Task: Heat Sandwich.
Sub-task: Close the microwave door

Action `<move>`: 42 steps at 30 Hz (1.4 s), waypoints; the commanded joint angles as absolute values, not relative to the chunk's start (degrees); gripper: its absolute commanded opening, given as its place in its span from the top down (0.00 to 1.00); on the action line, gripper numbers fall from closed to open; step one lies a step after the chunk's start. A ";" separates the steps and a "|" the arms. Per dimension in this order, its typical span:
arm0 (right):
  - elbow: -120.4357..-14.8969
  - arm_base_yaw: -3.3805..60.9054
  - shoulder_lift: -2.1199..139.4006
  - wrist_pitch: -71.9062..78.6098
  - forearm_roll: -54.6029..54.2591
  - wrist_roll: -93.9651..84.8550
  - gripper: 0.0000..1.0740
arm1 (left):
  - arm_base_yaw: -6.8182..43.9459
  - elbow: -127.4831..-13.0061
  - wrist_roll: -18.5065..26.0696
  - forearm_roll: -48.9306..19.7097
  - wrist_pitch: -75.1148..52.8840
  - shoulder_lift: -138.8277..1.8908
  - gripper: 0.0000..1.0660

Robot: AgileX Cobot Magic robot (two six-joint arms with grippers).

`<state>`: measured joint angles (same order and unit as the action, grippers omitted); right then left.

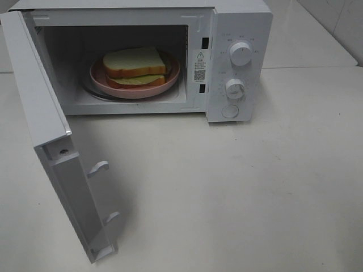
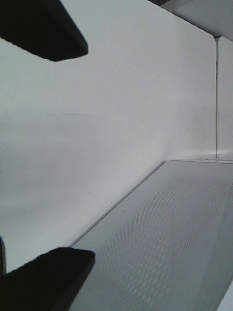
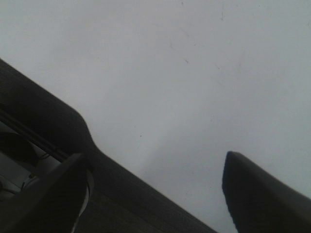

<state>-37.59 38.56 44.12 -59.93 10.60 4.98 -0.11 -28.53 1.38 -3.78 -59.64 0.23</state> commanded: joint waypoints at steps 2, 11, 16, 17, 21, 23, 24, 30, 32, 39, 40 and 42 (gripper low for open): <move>-37.41 38.73 36.44 -65.60 9.63 5.39 0.30 | 0.00 -28.36 1.32 -3.90 -59.30 1.38 0.06; -37.30 38.73 26.53 -70.13 9.51 5.39 0.30 | 0.00 -28.36 1.32 -3.90 -59.30 1.38 0.06; -37.30 37.87 20.00 -68.93 9.51 5.39 0.30 | 0.00 -28.36 1.32 -3.90 -59.30 1.38 0.06; -37.30 37.07 18.91 -68.64 9.45 5.39 0.30 | 0.00 -28.36 1.32 -3.90 -59.30 1.38 0.06; -37.30 32.77 15.70 -67.61 9.11 5.33 0.30 | 0.00 -28.36 1.32 -3.90 -59.30 1.38 0.06; -37.30 29.97 14.38 -66.92 8.42 5.33 0.30 | 0.00 -28.36 1.32 -3.90 -59.30 1.38 0.06; -37.30 28.53 13.75 -66.63 8.02 5.33 0.30 | 0.00 -28.36 1.32 -3.90 -59.30 1.38 0.06; -34.72 20.23 10.49 -63.71 5.73 5.16 0.30 | 0.00 -28.36 1.32 -3.90 -59.30 1.38 0.06; -31.74 16.90 8.19 -63.14 4.58 5.16 0.30 | 0.00 -28.36 1.32 -3.90 -59.30 1.38 0.06; -28.93 11.52 3.15 -59.42 3.95 5.16 0.30 | 0.00 -28.36 1.32 -3.90 -59.30 1.38 0.06; -28.93 10.43 1.26 -59.42 3.95 5.16 0.30 | 0.00 -28.36 1.32 -3.90 -59.30 1.38 0.06; -28.93 10.08 0.34 -59.42 3.95 5.16 0.30 | 0.00 -28.36 1.32 -3.90 -59.30 1.38 0.06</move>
<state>-29.11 10.89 1.89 -60.10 4.18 4.98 -0.11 -28.53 1.38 -3.78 -59.64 0.23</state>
